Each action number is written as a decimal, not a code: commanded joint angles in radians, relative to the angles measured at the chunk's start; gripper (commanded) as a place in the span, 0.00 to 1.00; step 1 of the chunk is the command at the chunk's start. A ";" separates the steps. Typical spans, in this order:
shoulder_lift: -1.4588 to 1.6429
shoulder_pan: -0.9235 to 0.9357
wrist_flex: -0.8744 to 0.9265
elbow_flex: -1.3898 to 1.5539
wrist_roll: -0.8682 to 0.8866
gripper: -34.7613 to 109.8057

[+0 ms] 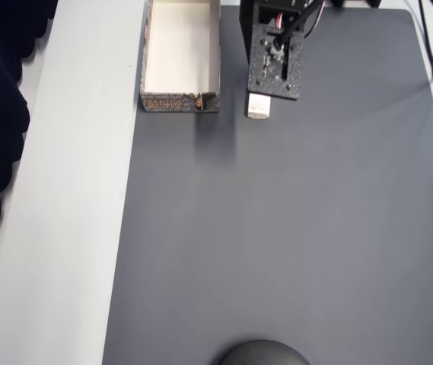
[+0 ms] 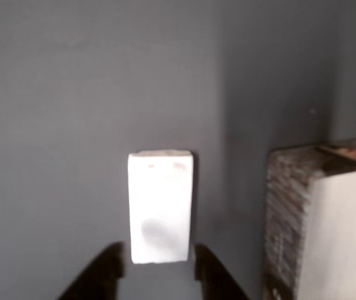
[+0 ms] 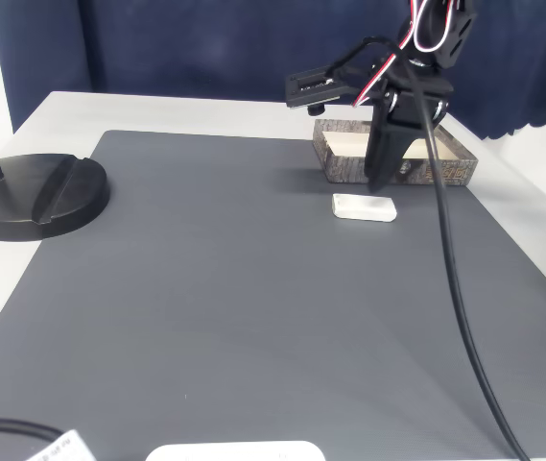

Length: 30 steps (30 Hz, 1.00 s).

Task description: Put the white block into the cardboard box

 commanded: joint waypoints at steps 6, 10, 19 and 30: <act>0.018 0.020 -0.011 -0.084 0.015 0.41; 0.009 0.026 -0.011 -0.094 0.017 0.42; -0.028 0.044 -0.008 -0.112 0.043 0.43; -0.103 0.041 -0.009 -0.143 0.063 0.42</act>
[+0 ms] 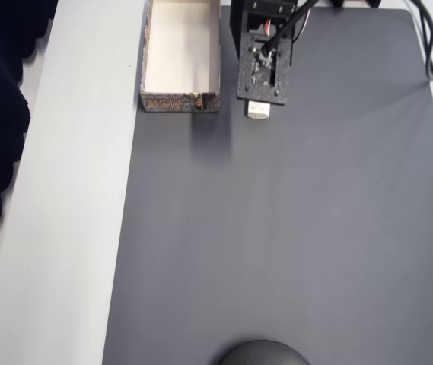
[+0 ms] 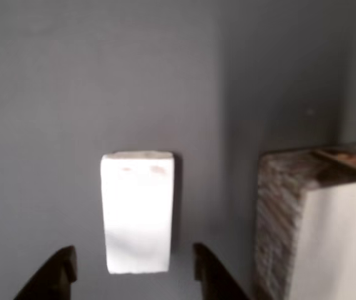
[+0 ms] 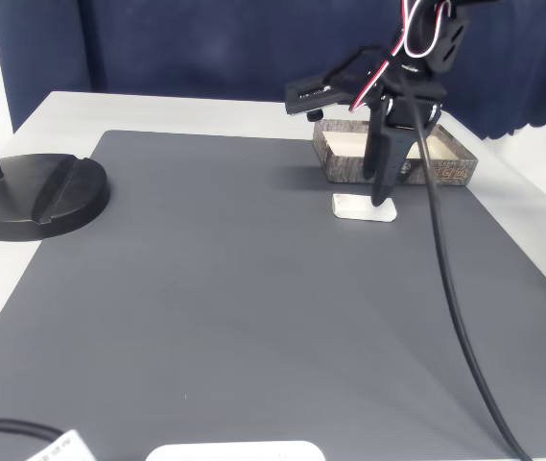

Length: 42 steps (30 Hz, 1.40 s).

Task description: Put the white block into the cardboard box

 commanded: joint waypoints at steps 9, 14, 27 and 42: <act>-0.041 -0.008 -0.014 -0.087 0.009 0.41; -0.063 -0.014 -0.020 -0.095 0.009 0.41; -0.098 -0.038 -0.046 -0.100 0.009 0.41; -0.110 -0.043 -0.048 -0.098 0.009 0.41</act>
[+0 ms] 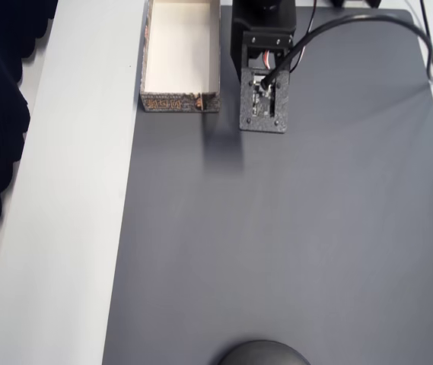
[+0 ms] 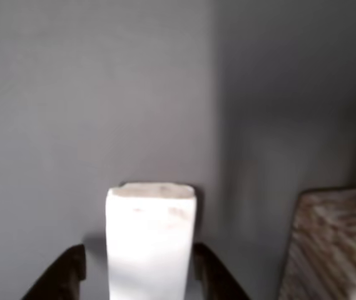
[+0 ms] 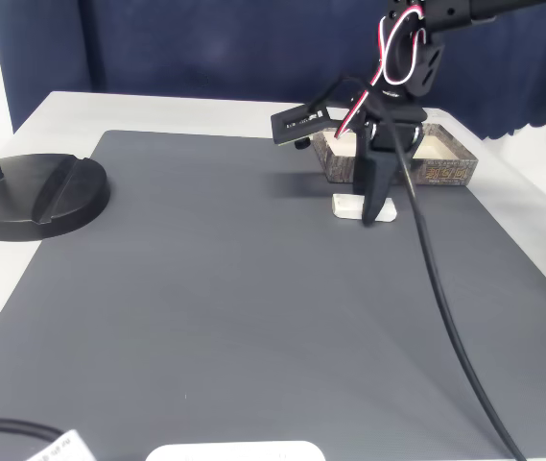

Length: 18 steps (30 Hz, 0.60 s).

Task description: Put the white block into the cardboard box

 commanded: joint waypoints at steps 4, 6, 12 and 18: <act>0.005 -0.009 -0.011 -0.063 0.009 0.40; 0.003 -0.008 -0.011 -0.061 0.005 0.39; 0.002 -0.005 -0.009 -0.055 -0.002 0.36; -0.002 -0.005 -0.009 -0.048 -0.006 0.34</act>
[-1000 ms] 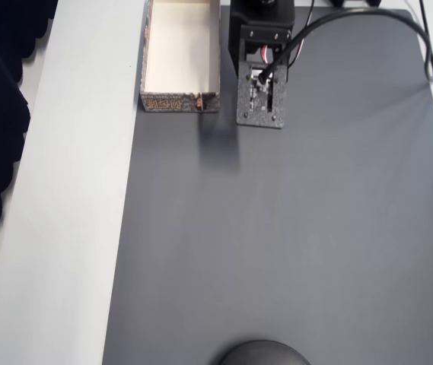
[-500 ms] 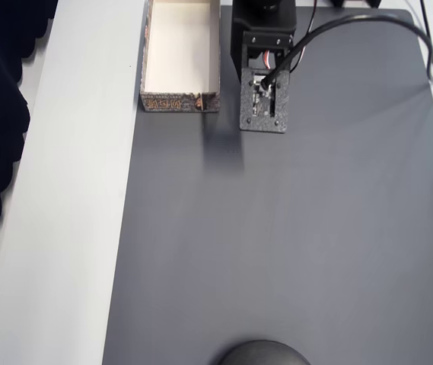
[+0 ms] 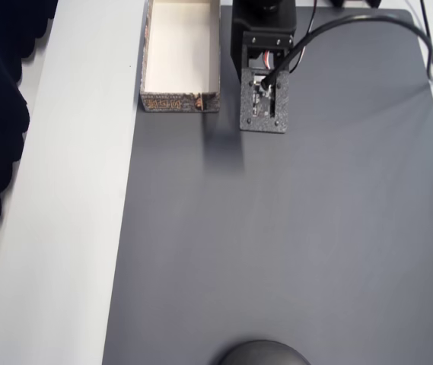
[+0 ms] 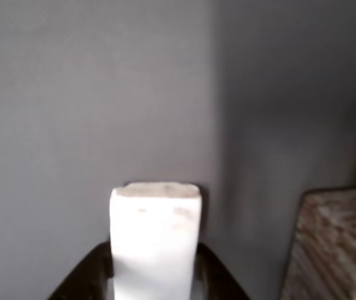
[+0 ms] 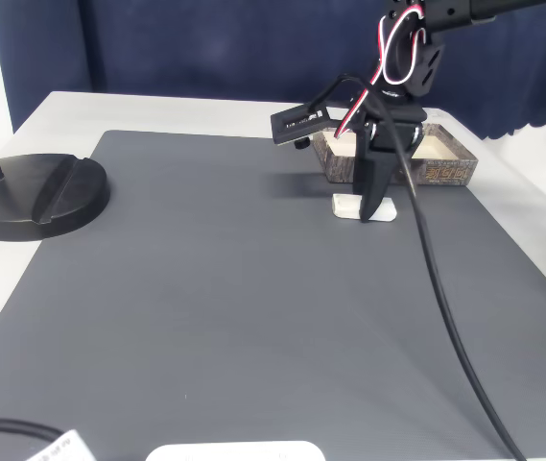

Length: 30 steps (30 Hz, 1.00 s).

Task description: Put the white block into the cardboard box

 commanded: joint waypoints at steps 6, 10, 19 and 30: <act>0.000 -0.006 -0.009 -0.043 -0.008 0.30; 0.000 -0.008 -0.009 -0.043 -0.005 0.23; -0.002 -0.012 -0.009 -0.043 0.008 0.23; 0.110 0.006 0.107 -0.118 0.006 0.23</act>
